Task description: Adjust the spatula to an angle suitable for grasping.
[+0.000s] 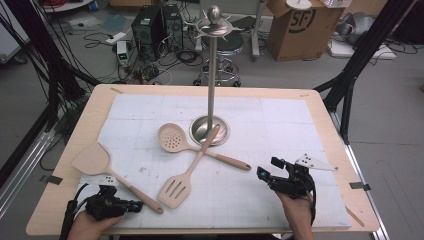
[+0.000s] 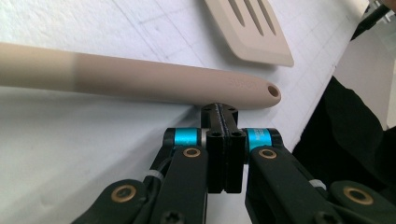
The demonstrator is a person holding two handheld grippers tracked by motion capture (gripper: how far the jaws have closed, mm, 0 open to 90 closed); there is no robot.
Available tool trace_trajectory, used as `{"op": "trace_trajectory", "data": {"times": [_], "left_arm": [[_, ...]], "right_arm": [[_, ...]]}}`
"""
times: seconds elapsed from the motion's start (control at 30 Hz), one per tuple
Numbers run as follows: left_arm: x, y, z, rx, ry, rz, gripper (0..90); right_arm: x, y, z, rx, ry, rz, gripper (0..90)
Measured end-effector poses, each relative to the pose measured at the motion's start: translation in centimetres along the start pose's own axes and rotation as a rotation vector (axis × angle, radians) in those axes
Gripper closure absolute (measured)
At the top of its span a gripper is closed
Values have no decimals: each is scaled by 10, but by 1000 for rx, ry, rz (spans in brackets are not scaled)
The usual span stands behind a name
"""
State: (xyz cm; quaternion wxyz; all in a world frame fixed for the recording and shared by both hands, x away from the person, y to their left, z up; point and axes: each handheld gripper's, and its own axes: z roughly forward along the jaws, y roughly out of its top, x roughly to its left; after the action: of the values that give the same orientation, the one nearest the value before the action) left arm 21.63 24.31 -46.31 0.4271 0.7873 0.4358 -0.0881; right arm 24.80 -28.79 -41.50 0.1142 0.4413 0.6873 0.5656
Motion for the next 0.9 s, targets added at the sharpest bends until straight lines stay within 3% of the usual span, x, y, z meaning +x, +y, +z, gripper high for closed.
{"op": "trace_trajectory", "data": {"times": [0.9], "left_arm": [[0, 8, 9, -32, 27, -8, 898]], "right_arm": [[-1, 0, -3, -12, -7, 2, 197]]}}
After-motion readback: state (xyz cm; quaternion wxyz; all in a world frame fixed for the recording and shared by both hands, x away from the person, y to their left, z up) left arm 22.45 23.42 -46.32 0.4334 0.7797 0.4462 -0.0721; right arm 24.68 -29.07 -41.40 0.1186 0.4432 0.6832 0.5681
